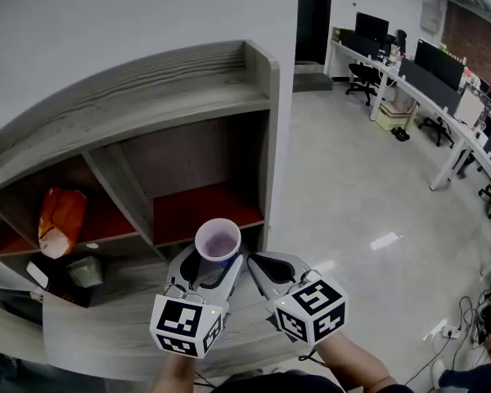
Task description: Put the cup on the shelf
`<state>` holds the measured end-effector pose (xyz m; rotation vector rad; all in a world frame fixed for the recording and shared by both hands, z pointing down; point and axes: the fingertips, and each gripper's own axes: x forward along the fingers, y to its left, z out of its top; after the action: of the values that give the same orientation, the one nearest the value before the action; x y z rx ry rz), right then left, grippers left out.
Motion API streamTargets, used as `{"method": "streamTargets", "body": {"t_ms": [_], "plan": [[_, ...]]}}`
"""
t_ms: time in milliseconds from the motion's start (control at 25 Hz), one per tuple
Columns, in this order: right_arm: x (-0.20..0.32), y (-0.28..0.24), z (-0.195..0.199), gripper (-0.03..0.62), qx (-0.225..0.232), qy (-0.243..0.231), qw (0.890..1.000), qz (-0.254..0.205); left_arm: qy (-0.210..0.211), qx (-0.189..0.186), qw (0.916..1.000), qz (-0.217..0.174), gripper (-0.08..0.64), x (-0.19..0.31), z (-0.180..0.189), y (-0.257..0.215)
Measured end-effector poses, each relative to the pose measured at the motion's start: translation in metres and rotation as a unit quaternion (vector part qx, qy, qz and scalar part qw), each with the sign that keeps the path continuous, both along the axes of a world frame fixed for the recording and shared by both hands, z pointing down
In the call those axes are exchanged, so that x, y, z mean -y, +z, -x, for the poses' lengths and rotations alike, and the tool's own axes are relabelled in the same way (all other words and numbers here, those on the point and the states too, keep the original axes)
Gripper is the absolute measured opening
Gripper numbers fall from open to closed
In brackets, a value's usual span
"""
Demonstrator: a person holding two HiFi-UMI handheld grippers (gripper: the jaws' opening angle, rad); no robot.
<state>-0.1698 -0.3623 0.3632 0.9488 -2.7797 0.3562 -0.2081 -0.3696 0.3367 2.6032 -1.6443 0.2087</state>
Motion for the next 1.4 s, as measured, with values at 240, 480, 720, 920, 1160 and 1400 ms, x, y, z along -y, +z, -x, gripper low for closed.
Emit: {"method": "streamTargets", "body": {"t_ms": [240,480,720,920,1160,1400], "plan": [[0.007,0.008,-0.002,0.0,-0.003,0.012,1.0,0.014,-0.006,0.032,0.9994,-0.009,0.261,0.028,0.006,-0.009],[0.011,0.023,-0.009,0.0,-0.007,0.025,0.999,0.032,-0.023,0.034,0.9992,-0.007,0.261,0.051,0.015,-0.01],[0.016,0.025,-0.011,0.0,-0.003,0.032,0.999,0.038,-0.023,0.058,0.9979,0.013,0.259,0.068,0.019,0.0],[0.02,0.025,-0.017,0.0,-0.001,0.04,0.998,0.039,-0.018,0.06,0.9975,0.034,0.262,0.076,0.019,0.005],[0.02,0.024,-0.017,0.0,0.003,0.041,0.998,0.038,-0.023,0.079,0.9949,0.059,0.27,0.081,0.019,0.01],[0.019,0.024,-0.017,0.0,0.006,0.041,0.998,0.037,-0.04,0.092,0.9935,0.055,0.278,0.08,0.028,0.008]]}}
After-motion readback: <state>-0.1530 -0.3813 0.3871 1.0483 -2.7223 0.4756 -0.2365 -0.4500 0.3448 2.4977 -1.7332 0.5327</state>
